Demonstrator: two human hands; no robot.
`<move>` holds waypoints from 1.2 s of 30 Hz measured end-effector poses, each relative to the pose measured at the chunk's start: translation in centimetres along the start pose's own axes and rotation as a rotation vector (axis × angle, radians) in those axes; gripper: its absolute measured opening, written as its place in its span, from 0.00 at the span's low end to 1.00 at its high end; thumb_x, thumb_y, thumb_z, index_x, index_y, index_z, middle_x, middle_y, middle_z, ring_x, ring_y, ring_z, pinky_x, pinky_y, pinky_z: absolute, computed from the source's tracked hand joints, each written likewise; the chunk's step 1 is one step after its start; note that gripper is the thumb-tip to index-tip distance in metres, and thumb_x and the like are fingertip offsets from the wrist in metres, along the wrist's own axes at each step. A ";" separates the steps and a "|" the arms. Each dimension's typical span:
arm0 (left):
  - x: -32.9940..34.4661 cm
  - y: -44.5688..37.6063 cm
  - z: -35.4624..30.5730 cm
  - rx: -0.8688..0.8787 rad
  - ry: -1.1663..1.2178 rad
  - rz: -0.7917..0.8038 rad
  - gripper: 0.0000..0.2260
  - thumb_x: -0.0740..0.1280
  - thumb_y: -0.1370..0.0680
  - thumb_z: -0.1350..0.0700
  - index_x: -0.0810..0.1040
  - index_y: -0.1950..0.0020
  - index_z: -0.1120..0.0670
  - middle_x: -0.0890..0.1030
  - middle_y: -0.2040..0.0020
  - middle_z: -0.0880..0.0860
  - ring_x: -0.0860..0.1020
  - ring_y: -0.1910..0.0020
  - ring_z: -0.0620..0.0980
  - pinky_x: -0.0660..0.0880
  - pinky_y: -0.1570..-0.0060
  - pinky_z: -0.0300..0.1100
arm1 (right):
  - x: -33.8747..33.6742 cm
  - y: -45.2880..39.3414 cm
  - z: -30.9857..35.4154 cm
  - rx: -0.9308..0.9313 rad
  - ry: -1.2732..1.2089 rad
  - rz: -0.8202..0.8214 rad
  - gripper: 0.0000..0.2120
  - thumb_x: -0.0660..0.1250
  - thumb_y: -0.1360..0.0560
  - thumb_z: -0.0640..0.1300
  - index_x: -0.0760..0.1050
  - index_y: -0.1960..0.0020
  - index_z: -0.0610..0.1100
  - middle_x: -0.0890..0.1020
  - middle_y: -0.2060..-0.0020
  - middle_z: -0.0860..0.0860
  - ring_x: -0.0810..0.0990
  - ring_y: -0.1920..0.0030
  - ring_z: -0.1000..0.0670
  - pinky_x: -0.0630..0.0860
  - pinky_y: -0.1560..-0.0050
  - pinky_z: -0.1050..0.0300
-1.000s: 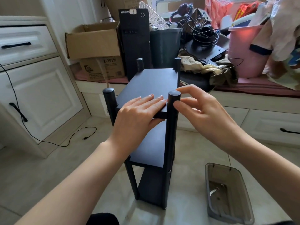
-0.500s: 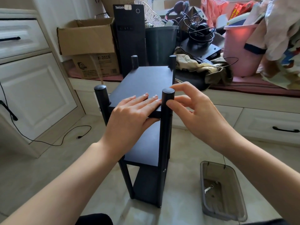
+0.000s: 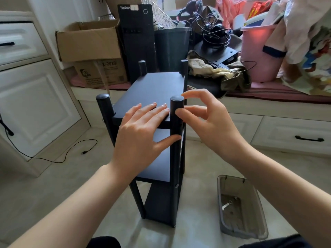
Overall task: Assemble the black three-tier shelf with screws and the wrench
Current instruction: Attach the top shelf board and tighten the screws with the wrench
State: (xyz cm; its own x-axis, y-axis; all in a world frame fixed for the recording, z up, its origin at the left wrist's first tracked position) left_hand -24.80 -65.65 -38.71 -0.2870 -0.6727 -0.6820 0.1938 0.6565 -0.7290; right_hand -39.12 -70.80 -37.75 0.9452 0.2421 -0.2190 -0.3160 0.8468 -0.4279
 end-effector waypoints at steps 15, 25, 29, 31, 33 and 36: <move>1.3 -0.7 -2.4 -0.039 -0.012 -0.117 0.25 0.70 0.25 0.40 0.82 0.37 0.58 0.82 0.37 0.53 0.79 0.35 0.54 0.70 0.35 0.55 | -6.9 5.6 -14.3 0.543 0.176 0.052 0.02 0.69 0.22 0.40 0.79 0.52 0.46 0.86 0.55 0.46 0.85 0.54 0.51 0.81 0.51 0.53; 1.1 -0.6 -2.7 -0.067 0.010 -0.103 0.25 0.73 0.26 0.43 0.81 0.36 0.59 0.82 0.37 0.54 0.77 0.34 0.55 0.67 0.33 0.52 | -4.9 13.0 -31.1 0.993 0.578 0.318 0.15 0.67 0.22 0.50 0.82 0.50 0.38 0.83 0.56 0.44 0.80 0.56 0.47 0.77 0.53 0.56; 0.1 -0.1 -3.2 -0.083 0.117 -0.166 0.18 0.76 0.26 0.54 0.83 0.39 0.59 0.83 0.42 0.53 0.79 0.38 0.55 0.73 0.35 0.54 | -3.8 15.9 -34.5 1.101 0.718 0.373 0.23 0.66 0.21 0.53 0.69 0.36 0.36 0.78 0.37 0.40 0.76 0.36 0.41 0.72 0.43 0.56; -0.9 0.3 -3.5 -0.089 0.200 -0.243 0.11 0.76 0.25 0.59 0.83 0.45 0.60 0.83 0.48 0.51 0.81 0.45 0.54 0.76 0.41 0.47 | -3.4 16.7 -35.4 1.121 0.746 0.354 0.27 0.66 0.20 0.52 0.64 0.32 0.35 0.74 0.34 0.38 0.73 0.33 0.39 0.71 0.37 0.53; -1.6 0.9 -3.8 -0.086 0.256 -0.296 0.06 0.76 0.25 0.61 0.82 0.53 0.61 0.83 0.55 0.52 0.79 0.54 0.54 0.76 0.49 0.43 | -3.2 16.6 -35.7 1.115 0.766 0.290 0.26 0.66 0.20 0.49 0.61 0.32 0.34 0.73 0.33 0.37 0.73 0.33 0.38 0.71 0.35 0.50; -1.0 1.7 -3.9 -0.174 0.357 -0.236 0.08 0.76 0.25 0.58 0.80 0.61 0.59 0.81 0.63 0.51 0.78 0.62 0.49 0.74 0.59 0.40 | -3.6 16.4 -36.0 1.120 0.759 0.178 0.24 0.65 0.20 0.44 0.59 0.33 0.35 0.73 0.34 0.35 0.74 0.35 0.36 0.72 0.38 0.49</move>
State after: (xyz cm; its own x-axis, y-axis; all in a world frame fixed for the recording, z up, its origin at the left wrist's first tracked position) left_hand -27.81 -62.53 -38.99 -0.6153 -0.6710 -0.4138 -0.0672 0.5677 -0.8205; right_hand -50.71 -74.80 -75.54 0.5074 0.3769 -0.7749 0.1503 0.8468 0.5102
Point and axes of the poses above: each hand's wrist, its own y-axis away from the middle knuckle, its own x-axis out of the palm, z = x × y, the point moved 7 cm from there along -y, towards the middle knuckle
